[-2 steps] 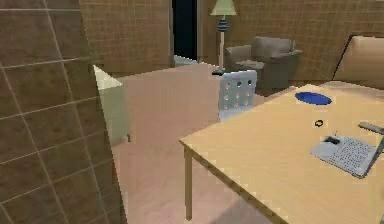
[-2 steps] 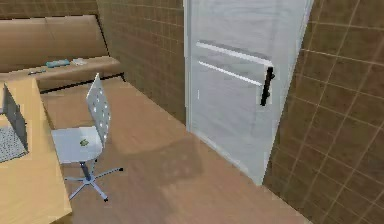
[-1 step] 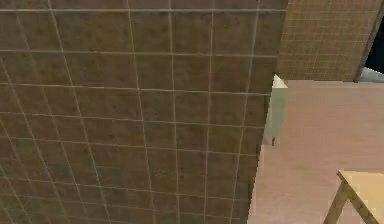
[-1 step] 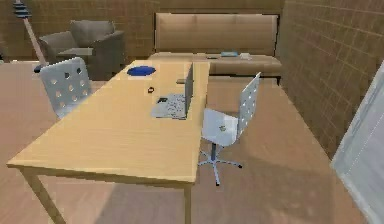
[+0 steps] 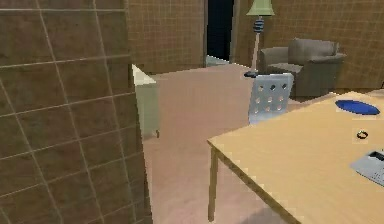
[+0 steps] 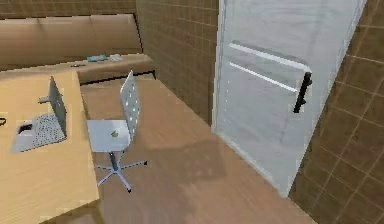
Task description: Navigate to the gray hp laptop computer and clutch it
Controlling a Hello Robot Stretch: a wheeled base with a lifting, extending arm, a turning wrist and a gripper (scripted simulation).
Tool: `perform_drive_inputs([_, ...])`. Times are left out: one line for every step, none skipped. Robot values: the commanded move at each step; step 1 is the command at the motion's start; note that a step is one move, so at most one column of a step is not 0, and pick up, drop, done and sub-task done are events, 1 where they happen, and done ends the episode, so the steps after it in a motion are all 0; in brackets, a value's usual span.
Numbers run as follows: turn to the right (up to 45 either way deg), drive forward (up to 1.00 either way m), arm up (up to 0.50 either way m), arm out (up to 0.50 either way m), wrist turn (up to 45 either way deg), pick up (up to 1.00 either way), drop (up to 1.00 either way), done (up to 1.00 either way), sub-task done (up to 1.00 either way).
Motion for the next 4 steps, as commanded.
perform_drive_inputs([0.0,0.7,0.0,0.0,0.0,0.0,0.0,0.0,0.0])
perform_drive_inputs([0.0,0.0,0.5,0.0,0.0,0.0,0.0,0.0,0.0])
perform_drive_inputs([0.0,0.0,0.34,0.0,0.0,0.0,0.0,0.0,0.0])
perform_drive_inputs([0.0,0.0,0.0,0.5,0.0,0.0,0.0,0.0,0.0])
